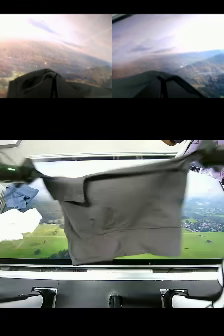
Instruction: Fold the clothes and pants, and hang the long-sleeved shirts on hangers.
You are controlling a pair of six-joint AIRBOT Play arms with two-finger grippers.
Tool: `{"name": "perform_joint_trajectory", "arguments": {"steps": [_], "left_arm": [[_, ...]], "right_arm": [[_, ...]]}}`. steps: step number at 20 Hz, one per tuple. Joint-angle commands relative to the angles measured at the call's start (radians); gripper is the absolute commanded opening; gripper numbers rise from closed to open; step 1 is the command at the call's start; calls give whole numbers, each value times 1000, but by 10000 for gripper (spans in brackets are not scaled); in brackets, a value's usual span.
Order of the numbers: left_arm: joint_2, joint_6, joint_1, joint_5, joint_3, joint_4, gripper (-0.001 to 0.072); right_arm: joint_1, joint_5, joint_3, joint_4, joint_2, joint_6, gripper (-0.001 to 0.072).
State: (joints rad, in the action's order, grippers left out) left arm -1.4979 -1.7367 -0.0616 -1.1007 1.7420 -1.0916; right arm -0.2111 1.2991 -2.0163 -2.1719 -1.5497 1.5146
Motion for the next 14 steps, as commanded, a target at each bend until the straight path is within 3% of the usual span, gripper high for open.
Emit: {"name": "perform_joint_trajectory", "arguments": {"steps": [1, 5, 8, 9, 10, 11, 14], "left_arm": [[-260, 32, 63, 161, 1, 50, 19], [-421, 35, 114, 319, 1, 95, 19], [-432, 35, 116, 336, 2, 122, 25], [-424, 35, 105, 304, 11, 129, 98], [-411, 35, 87, 248, 30, 128, 270], [-391, 35, 63, 187, 47, 127, 347], [-274, 62, -47, -35, 56, 69, 346]], "right_arm": [[82, -50, 3, 50, -261, 34, 31], [164, -203, 3, 56, -444, 29, 31], [189, -234, 3, 48, -480, 6, 64], [185, -218, 2, 39, -473, 3, 181], [170, -180, 2, 34, -455, 7, 295], [142, -121, 2, 34, -427, 33, 314], [18, 141, 2, 62, -336, 195, 316]]}}
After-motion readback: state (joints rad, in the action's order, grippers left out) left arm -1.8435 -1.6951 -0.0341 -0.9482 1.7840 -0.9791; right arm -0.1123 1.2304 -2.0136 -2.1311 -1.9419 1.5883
